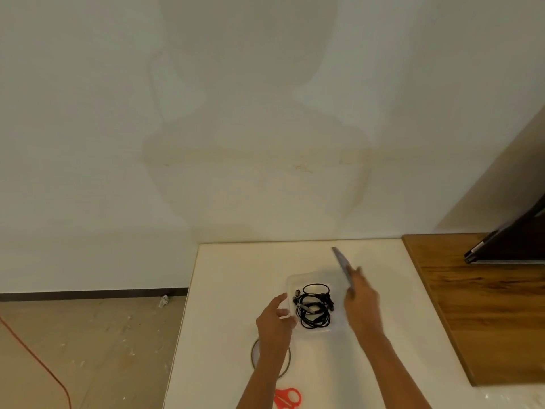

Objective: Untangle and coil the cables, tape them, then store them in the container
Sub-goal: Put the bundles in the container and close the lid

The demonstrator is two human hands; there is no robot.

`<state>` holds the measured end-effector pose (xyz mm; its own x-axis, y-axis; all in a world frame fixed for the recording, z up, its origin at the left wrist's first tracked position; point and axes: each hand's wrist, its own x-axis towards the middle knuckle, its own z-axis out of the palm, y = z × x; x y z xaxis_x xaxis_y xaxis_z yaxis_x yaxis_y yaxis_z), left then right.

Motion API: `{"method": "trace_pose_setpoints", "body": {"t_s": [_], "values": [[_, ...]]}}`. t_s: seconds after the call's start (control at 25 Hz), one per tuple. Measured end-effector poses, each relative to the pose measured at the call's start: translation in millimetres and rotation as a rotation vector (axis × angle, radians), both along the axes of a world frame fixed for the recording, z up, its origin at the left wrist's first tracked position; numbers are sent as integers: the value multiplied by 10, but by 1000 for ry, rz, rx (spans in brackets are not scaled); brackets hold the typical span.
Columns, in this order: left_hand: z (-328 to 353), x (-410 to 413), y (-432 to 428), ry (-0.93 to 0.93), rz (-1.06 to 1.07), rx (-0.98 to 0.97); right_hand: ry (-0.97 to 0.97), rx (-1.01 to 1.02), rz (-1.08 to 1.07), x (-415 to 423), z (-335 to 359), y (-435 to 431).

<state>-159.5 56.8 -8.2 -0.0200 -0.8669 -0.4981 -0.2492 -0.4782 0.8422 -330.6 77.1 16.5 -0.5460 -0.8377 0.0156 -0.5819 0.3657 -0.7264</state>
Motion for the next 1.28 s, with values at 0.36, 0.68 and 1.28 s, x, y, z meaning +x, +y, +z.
{"method": "trace_pose_setpoints", "body": {"t_s": [0.36,0.68,1.28], "values": [[-60,-56,42,63,85,10,480,371,405,616,-494,167],[-33,-77,23,-8,62,-16,403,239,397,635,-395,152],[-297,-434,-491,-327,96,-138,-124,325,-43,-29,-556,-506]]}}
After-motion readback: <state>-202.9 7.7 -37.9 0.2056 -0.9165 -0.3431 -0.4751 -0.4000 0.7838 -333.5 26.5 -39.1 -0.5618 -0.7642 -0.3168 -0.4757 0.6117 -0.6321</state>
